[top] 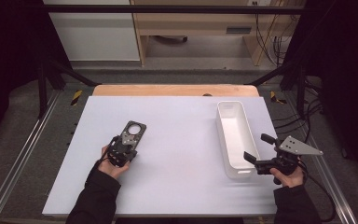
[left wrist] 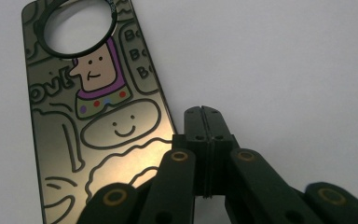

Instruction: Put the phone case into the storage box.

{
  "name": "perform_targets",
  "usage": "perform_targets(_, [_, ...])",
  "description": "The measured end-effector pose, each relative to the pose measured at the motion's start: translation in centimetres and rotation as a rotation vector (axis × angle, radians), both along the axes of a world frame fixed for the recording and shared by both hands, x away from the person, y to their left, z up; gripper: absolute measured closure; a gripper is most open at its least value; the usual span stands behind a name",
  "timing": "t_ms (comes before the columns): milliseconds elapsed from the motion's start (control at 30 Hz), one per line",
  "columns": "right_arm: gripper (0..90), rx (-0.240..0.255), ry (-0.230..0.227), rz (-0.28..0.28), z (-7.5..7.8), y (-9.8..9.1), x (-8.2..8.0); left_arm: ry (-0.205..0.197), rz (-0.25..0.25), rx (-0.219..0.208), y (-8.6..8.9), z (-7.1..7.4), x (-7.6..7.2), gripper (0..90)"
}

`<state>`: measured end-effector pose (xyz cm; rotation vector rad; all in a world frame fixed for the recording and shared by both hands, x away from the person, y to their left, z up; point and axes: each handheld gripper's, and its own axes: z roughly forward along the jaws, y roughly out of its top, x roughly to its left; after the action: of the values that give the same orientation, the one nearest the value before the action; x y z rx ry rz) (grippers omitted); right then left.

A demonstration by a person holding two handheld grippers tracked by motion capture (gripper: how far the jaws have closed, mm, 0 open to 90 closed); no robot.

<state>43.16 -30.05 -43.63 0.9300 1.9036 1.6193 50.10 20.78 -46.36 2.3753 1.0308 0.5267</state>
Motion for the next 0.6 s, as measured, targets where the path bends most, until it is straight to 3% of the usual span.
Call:
perform_targets(433, [0.3,0.002,-0.001,0.001,0.0,0.0,0.0,-0.008,0.012,-0.018,0.8,0.1,-0.1,89.4])
perform_targets(600, [0.3,0.005,-0.004,-0.001,0.1,-0.1,-0.1,-0.056,-0.009,-0.091,1.1,1.9,-0.7,83.0])
